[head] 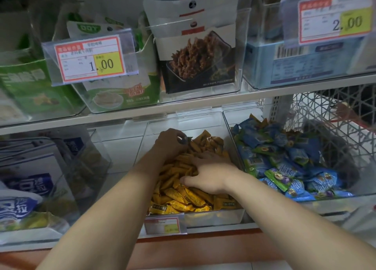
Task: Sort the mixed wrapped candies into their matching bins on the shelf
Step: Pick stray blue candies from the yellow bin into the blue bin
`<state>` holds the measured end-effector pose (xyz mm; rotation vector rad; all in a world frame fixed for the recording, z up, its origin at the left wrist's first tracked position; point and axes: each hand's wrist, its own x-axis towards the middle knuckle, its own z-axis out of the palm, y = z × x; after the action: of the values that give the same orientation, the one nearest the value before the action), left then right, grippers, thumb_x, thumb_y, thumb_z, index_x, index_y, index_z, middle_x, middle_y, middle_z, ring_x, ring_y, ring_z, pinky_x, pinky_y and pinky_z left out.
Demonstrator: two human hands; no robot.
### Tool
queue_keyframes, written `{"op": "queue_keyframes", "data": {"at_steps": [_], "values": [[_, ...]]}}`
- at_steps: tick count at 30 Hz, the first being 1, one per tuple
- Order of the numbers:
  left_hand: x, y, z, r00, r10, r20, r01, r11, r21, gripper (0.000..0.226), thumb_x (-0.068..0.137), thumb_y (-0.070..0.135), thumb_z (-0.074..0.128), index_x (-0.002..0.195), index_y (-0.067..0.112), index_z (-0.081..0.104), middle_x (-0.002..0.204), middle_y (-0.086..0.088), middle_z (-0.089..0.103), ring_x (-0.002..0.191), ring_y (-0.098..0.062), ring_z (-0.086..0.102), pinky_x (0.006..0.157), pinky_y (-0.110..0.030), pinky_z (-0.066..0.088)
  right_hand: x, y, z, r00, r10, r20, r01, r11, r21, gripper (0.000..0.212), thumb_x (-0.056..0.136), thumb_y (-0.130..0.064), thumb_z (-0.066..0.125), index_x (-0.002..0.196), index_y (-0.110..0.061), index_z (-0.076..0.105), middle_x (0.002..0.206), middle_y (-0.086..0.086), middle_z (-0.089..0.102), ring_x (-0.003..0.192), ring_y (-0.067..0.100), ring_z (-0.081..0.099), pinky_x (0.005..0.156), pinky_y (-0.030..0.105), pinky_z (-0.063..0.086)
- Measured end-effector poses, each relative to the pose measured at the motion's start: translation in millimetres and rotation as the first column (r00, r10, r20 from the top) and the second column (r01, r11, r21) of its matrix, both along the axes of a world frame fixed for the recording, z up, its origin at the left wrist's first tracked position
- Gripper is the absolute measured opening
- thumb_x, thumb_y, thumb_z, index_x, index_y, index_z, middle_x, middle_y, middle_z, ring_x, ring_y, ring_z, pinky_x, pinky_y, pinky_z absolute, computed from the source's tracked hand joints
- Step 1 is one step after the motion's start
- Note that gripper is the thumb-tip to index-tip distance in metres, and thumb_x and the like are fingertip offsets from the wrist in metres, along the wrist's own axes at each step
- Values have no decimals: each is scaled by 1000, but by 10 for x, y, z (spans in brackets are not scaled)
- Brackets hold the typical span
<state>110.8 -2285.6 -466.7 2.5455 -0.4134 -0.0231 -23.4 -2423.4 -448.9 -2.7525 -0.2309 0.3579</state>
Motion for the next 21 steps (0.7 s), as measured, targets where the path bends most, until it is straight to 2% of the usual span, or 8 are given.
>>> {"op": "queue_keyframes", "data": {"at_steps": [3, 7, 10, 12, 14, 16, 18, 21], "values": [[-102, 53, 149, 991, -24, 132, 27, 1000, -16, 17, 88, 22, 71, 103, 18, 75, 99, 1, 70, 90, -13, 65, 82, -28, 52, -80, -16, 26, 996, -39, 84, 39, 999, 4, 81, 85, -74, 45, 153, -32, 27, 156, 5, 35, 140, 30, 36, 109, 43, 40], [-329, 115, 421, 980, -19, 200, 72, 963, -260, 8, 86, 17, 72, 91, 24, 74, 76, 20, 67, 72, 14, 61, 66, -3, 41, -193, -68, 137, 934, -156, 322, 99, 977, 186, 73, 92, -52, 55, 154, -27, 25, 152, 5, 37, 137, 29, 39, 106, 41, 42], [-606, 140, 588, 993, -65, 94, 104, 850, -516, 12, 82, 19, 77, 93, 22, 74, 86, 6, 74, 83, -3, 69, 77, -25, 55, -254, -120, 222, 846, -331, 418, 145, 897, 417, 73, 92, -40, 58, 154, -30, 21, 148, 5, 39, 132, 27, 44, 101, 36, 43], [-869, 97, 666, 991, -110, -72, 31, 727, -686, 30, 73, 27, 84, 100, 26, 72, 102, -5, 73, 91, -20, 72, 77, -39, 60, -304, -152, 265, 834, -422, 355, 180, 817, 548, 75, 93, -43, 55, 156, -35, 15, 147, 3, 43, 125, 23, 49, 91, 30, 41], [-1096, 28, 672, 972, -166, -165, -20, 643, -766, 41, 62, 31, 87, 99, 30, 71, 103, -9, 73, 89, -26, 73, 72, -37, 60, -343, -178, 310, 852, -472, 224, 224, 717, 660, 71, 95, -50, 51, 156, -38, 17, 138, 4, 55, 113, 16, 54, 85, 28, 41], [-1281, -33, 633, 953, -243, -181, -11, 569, -822, 36, 64, 21, 84, 95, 29, 69, 94, -7, 74, 82, -25, 73, 64, -31, 58, -407, -184, 377, 875, -483, 36, 250, 515, 820, 61, 94, -57, 50, 150, -39, 35, 133, -1, 62, 115, 15, 58, 92, 32, 46], [-1418, -58, 582, 960, -254, -115, 68, 615, -786, 31, 70, 20, 82, 97, 29, 68, 93, -2, 74, 85, -20, 71, 67, -32, 57, -475, -196, 420, 888, -450, -94, 274, 353, 894, 49, 91, -59, 53, 134, -36, 54, 127, -3, 66, 114, 20, 64, 97, 47, 52], [-1534, -126, 537, 974, -226, 24, 191, 756, -626, 24, 77, 26, 78, 100, 29, 70, 95, 6, 74, 90, -12, 69, 83, -40, 58, -623, -228, 450, 893, -420, -163, 295, 271, 916, 33, 96, -39, 62, 128, -31, 60, 116, 2, 67, 95, 20, 72, 74, 46, 62]]}}
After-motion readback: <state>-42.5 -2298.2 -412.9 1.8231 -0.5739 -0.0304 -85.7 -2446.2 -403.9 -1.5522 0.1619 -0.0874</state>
